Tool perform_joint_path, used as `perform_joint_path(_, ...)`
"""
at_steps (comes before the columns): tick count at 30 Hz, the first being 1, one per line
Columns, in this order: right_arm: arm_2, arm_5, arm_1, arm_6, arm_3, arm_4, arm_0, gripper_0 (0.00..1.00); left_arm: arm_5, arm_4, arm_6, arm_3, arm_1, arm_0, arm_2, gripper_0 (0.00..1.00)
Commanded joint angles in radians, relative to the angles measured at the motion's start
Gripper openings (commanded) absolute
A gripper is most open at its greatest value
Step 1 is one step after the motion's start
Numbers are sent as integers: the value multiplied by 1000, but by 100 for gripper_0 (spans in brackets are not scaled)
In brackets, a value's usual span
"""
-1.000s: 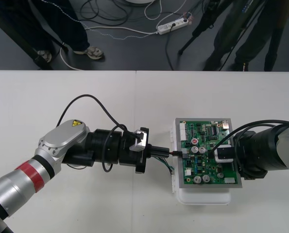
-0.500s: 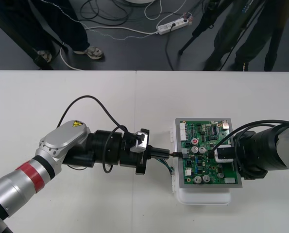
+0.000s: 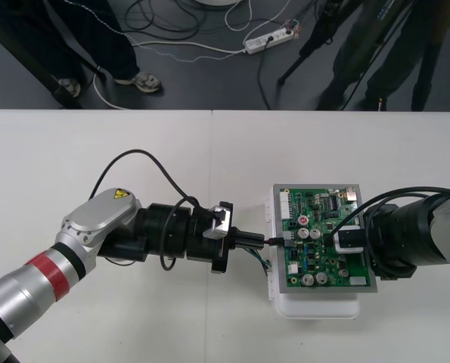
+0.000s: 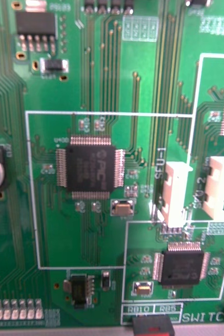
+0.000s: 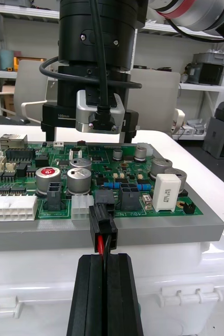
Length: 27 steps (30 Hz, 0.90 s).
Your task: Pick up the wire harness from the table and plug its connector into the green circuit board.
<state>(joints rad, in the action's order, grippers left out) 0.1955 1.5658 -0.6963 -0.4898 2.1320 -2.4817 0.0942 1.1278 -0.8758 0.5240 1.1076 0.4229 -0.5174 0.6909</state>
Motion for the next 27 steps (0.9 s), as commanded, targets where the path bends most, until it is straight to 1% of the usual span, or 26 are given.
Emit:
perform_joint_path(1,13,5,15,-15,29,15,19,100,3,-3,19,12,-24,-42,32,0)
perform_joint_path(27,13,5,15,-12,29,21,16,100,53,-3,18,14,10,-41,32,0)
